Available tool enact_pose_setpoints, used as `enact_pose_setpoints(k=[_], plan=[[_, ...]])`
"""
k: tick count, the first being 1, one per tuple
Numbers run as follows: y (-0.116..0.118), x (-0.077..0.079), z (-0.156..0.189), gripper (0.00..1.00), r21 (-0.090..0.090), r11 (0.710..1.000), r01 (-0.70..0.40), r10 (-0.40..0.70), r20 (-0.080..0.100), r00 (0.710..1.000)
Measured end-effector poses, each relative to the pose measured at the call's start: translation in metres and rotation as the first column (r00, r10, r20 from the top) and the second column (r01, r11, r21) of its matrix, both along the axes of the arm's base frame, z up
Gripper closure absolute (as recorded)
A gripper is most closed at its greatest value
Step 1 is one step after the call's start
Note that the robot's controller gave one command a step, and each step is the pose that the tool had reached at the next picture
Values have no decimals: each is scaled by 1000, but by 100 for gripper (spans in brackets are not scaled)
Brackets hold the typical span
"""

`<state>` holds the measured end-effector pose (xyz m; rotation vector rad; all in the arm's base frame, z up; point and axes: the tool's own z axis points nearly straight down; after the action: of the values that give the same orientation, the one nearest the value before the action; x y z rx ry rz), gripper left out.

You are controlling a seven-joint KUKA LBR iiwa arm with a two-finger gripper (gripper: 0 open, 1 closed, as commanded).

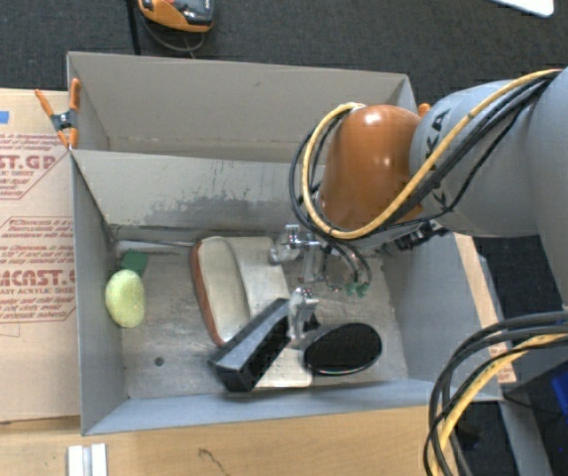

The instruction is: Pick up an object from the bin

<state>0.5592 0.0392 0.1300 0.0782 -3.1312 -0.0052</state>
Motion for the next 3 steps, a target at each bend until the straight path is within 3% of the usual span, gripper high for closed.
enact_pose_setpoints(k=[1,2,3], plan=[[-9,-18,-32,0,-8,993,119,-119,10,993],[-12,-62,-49,100,4,996,-93,93,68,993],[-12,-62,-49,100,4,996,-93,93,68,993]])
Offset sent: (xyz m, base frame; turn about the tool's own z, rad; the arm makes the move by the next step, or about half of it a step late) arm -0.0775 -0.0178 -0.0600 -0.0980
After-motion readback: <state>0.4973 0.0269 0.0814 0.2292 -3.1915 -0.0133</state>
